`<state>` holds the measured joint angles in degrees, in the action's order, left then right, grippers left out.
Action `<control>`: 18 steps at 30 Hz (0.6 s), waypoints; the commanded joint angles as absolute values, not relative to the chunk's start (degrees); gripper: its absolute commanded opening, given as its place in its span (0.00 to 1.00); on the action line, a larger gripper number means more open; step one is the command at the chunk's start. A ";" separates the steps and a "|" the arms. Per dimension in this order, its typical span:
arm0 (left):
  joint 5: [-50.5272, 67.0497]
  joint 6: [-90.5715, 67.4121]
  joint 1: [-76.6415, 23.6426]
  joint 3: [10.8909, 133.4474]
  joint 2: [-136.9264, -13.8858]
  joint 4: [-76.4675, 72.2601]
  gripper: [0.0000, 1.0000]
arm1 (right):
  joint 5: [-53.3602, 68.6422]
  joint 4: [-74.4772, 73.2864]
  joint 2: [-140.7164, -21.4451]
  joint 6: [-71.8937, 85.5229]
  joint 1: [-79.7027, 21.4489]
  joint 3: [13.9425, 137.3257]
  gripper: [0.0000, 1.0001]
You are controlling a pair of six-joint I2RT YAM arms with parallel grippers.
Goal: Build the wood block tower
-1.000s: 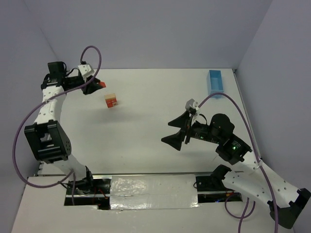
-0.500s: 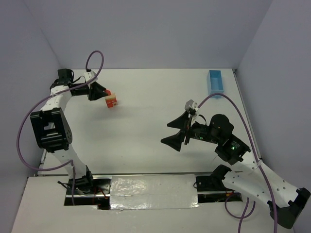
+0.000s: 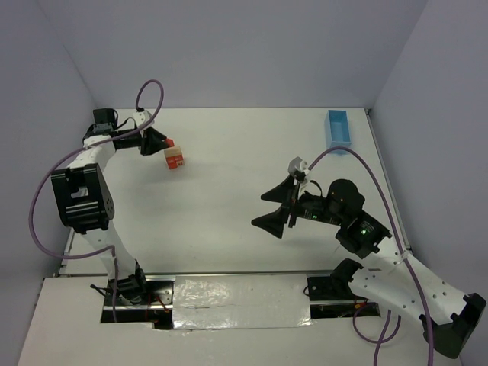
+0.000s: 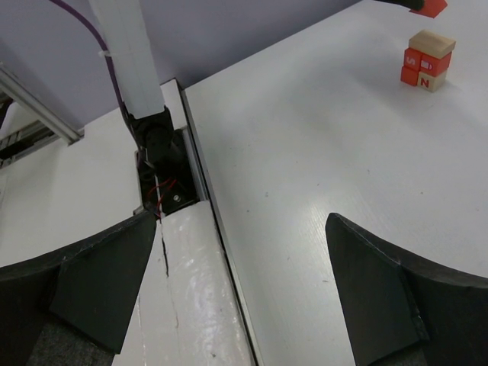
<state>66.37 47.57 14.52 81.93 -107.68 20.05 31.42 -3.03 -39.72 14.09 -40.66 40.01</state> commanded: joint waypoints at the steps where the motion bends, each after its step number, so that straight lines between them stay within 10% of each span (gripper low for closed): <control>1: 68.73 48.16 14.68 84.37 -109.77 17.85 0.00 | 32.17 -0.26 -39.90 13.98 -41.22 39.46 1.00; 18: 68.56 49.31 14.15 87.36 -114.43 20.82 0.06 | 31.99 -0.18 -40.52 13.36 -41.75 39.02 1.00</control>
